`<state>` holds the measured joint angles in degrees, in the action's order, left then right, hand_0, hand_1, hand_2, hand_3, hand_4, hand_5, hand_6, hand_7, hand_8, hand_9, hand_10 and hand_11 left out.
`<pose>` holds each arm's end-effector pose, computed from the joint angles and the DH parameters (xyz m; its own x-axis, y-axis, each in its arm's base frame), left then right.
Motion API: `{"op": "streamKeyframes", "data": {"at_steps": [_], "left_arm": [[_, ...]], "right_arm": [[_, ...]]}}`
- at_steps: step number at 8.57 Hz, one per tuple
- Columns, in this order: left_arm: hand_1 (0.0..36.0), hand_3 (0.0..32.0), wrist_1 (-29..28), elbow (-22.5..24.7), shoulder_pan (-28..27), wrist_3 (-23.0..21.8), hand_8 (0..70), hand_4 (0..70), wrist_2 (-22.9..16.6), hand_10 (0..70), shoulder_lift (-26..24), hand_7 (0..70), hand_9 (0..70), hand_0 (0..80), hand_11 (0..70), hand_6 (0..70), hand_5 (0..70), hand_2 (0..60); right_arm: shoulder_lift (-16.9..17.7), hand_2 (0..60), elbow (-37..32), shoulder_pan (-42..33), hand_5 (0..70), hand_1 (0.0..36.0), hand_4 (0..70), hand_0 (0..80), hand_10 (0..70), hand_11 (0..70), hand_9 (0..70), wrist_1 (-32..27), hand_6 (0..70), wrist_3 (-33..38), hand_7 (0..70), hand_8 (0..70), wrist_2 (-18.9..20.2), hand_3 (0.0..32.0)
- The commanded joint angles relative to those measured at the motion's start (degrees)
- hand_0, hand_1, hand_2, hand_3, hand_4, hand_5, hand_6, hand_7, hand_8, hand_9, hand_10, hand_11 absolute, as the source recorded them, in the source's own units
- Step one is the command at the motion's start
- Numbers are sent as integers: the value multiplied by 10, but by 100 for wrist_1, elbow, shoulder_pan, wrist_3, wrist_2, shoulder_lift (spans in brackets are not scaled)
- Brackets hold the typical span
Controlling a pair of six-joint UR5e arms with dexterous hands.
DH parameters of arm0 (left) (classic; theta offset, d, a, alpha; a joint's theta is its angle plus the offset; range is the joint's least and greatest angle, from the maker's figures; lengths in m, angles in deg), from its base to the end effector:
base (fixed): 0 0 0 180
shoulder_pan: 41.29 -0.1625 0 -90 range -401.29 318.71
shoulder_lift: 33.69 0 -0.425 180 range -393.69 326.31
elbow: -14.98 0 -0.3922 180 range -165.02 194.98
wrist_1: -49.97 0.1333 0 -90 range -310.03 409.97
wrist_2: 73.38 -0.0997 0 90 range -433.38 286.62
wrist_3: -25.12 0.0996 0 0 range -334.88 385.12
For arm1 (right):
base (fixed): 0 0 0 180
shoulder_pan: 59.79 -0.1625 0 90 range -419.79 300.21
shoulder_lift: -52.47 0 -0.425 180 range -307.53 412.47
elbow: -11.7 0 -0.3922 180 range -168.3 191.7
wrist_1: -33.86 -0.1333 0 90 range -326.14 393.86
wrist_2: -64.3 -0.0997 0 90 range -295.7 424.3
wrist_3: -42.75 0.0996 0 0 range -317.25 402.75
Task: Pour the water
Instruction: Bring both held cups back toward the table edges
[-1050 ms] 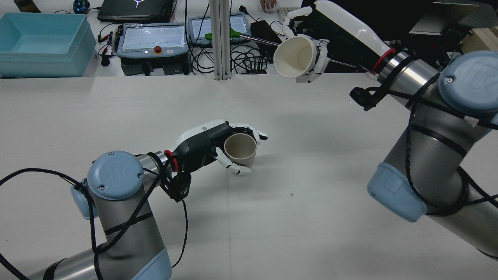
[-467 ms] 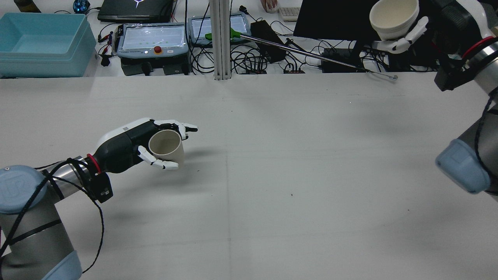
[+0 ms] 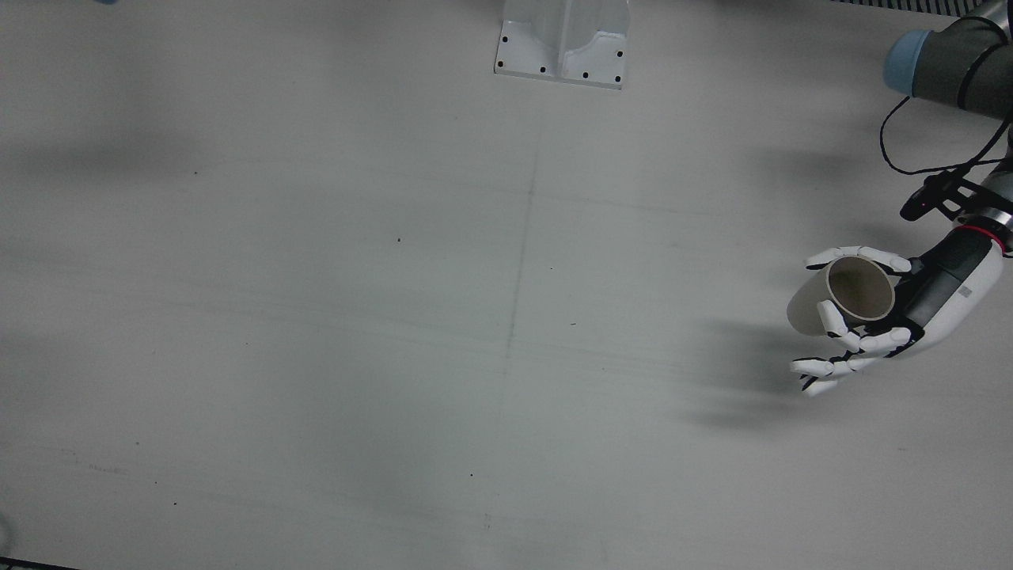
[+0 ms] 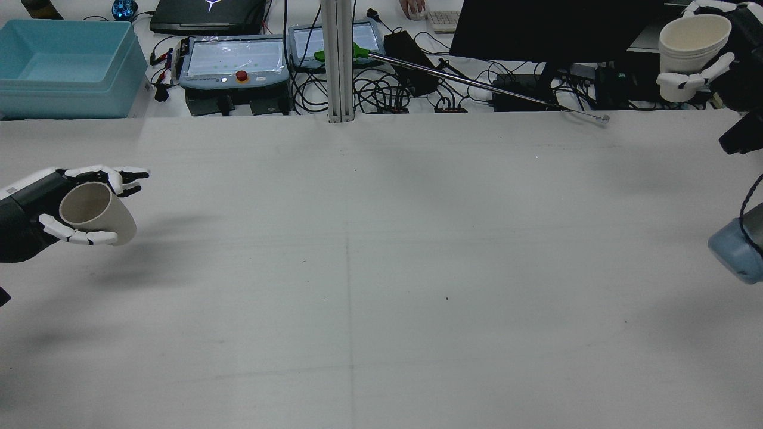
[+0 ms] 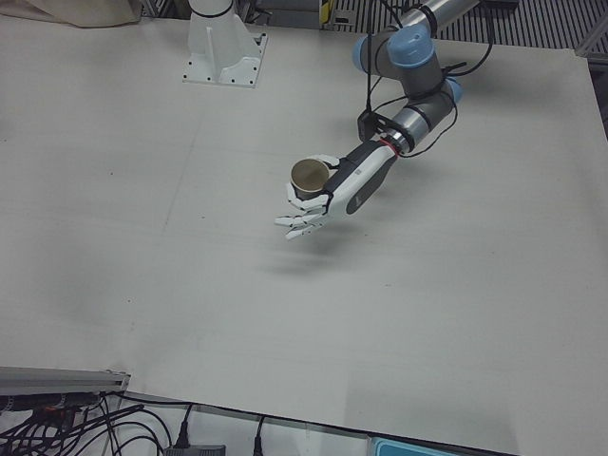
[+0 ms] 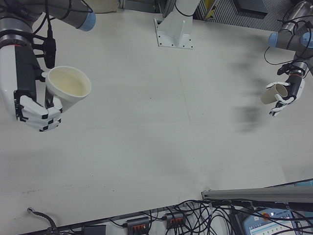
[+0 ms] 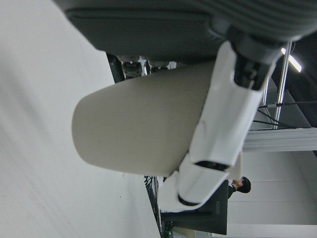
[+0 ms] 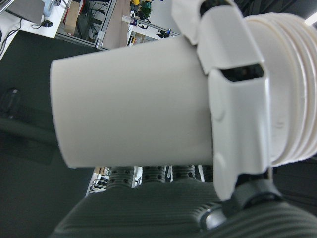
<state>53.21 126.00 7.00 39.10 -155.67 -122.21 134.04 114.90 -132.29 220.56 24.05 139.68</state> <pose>0.2108 -0.4569 0.5242 -0.8461 -0.4959 -0.1953 0.0182 0.3394 -0.9405 -0.0130 -0.5681 0.5098 -0.9684 -0.0235 0.2482 -0.2460 0.2515 -0.9361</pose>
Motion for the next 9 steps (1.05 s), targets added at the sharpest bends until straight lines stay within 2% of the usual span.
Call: {"op": "streamKeyframes", "data": {"at_steps": [1,2,4,6,9], "left_arm": [[360,0,-482,-10,190,60,100,700,47,79,564,215,101,800,144,188,700,600],[360,0,-508,-53,172,122,97,700,73,77,564,212,99,800,143,180,700,600],[360,0,-735,-245,129,595,92,700,345,79,538,204,96,800,147,163,700,600],[360,0,-1026,-685,15,763,99,700,363,81,503,212,103,800,149,176,700,600],[360,0,-1702,-1413,-258,1088,104,700,390,82,459,220,106,800,150,194,700,600]], "right_arm": [[53,600,-3066,113,700,347,700,800,561,700,700,-2856,700,453,700,594,-50,0],[-113,600,-4027,148,700,347,700,800,572,700,700,-3563,700,533,700,617,-94,0],[-342,600,-5026,280,700,358,700,779,601,700,700,-4000,700,534,700,655,-243,0],[-343,600,-5021,281,700,344,700,714,638,700,700,-4107,700,578,700,672,-252,0],[-352,600,-4881,272,700,353,700,764,603,700,700,-4098,700,684,700,660,-243,0]]}}
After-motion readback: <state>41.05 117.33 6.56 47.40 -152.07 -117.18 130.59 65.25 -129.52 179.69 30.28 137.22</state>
